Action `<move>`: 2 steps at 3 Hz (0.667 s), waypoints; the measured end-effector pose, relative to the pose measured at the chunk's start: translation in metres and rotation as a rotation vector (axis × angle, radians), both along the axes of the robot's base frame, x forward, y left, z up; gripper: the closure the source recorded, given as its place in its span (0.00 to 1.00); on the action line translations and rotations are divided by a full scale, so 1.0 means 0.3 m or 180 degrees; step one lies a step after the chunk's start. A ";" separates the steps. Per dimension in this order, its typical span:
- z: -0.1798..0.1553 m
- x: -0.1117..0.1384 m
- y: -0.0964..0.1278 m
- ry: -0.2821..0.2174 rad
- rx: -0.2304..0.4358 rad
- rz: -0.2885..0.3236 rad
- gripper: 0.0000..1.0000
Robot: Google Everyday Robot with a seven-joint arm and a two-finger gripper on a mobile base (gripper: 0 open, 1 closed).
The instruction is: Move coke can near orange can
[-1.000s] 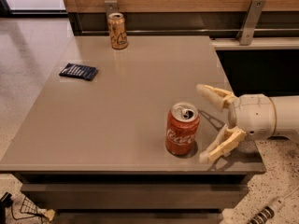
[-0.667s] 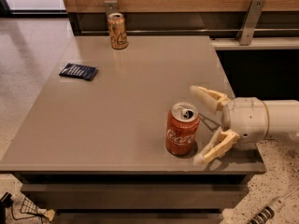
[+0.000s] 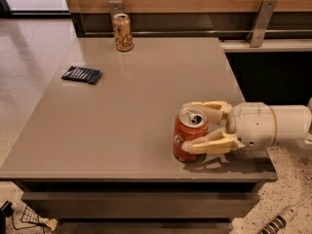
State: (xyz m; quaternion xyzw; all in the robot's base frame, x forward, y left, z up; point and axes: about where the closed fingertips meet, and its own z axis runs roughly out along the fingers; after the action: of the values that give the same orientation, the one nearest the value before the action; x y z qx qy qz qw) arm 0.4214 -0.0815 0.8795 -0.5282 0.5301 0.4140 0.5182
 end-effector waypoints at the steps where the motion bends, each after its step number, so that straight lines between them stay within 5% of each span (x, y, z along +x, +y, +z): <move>1: 0.002 -0.001 0.007 -0.0003 -0.0003 0.0013 0.64; 2: 0.005 -0.003 0.014 -0.0007 -0.0005 0.0026 0.87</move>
Offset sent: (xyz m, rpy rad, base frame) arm -0.0004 0.0017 0.0006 -0.0007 -0.0009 0.0034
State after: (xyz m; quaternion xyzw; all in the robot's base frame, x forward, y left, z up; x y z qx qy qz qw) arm 0.4206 -0.0774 0.8809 -0.5312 0.5277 0.4151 0.5167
